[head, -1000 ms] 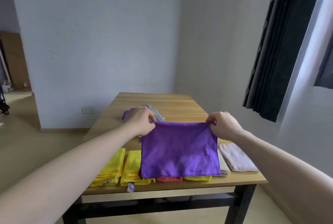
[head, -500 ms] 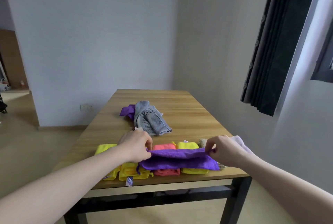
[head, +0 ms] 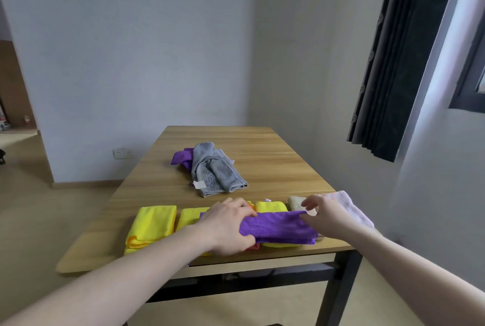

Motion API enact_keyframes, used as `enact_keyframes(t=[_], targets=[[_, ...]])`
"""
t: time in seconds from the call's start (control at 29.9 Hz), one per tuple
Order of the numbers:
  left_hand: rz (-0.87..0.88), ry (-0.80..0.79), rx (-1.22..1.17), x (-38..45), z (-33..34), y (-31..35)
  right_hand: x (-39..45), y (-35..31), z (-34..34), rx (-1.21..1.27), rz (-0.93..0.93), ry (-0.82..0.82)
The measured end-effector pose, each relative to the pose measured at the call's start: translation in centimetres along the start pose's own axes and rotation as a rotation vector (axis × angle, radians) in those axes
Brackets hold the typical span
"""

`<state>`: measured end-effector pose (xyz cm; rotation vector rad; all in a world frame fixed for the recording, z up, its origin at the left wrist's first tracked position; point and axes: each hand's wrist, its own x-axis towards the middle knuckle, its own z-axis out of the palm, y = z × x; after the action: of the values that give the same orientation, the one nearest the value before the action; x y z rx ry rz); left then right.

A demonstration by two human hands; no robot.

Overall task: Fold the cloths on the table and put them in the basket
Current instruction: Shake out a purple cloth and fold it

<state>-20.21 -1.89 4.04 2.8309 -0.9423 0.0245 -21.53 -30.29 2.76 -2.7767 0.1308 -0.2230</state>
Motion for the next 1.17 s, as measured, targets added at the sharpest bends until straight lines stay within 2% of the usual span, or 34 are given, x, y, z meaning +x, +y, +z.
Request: enact_keyframes(t=[0.17, 0.3, 0.5, 0.57, 0.67, 0.8, 0.87, 0.97, 1.17], targets=[[0.033, -0.116, -0.004, 1.7, 3.6, 1.4, 1.6, 0.2, 1.3, 0.068, 0.183, -0.139], [0.017, -0.226, 0.026, 2.3, 5.6, 1.4, 2.3, 0.1, 1.5, 0.187, 0.263, -0.158], [0.048, -0.177, -0.012, 2.4, 6.5, 0.7, 2.6, 0.7, 1.1, 0.327, 0.369, -0.197], [0.060, -0.126, -0.071, 2.4, 6.2, 0.3, 2.5, 0.7, 1.0, 0.374, 0.381, -0.204], [0.052, 0.064, -0.205, 2.3, 5.1, -1.3, 2.6, 0.7, 0.8, 0.417, 0.365, -0.185], [-0.090, 0.278, -0.319, 1.8, 4.3, -5.9, 2.9, 0.4, 0.1, 0.443, 0.334, -0.144], [-0.187, 0.313, -0.306, 1.4, 4.9, -8.4, 2.8, -0.3, -0.4, 0.519, 0.347, -0.142], [-0.292, 0.277, -0.303, 0.6, 6.3, -10.8, 2.6, -1.7, -1.3, 0.609, 0.350, -0.130], [-0.304, 0.329, -0.316, 0.1, 8.8, -11.6, 3.1, -4.6, -2.3, 0.657, 0.325, -0.179]])
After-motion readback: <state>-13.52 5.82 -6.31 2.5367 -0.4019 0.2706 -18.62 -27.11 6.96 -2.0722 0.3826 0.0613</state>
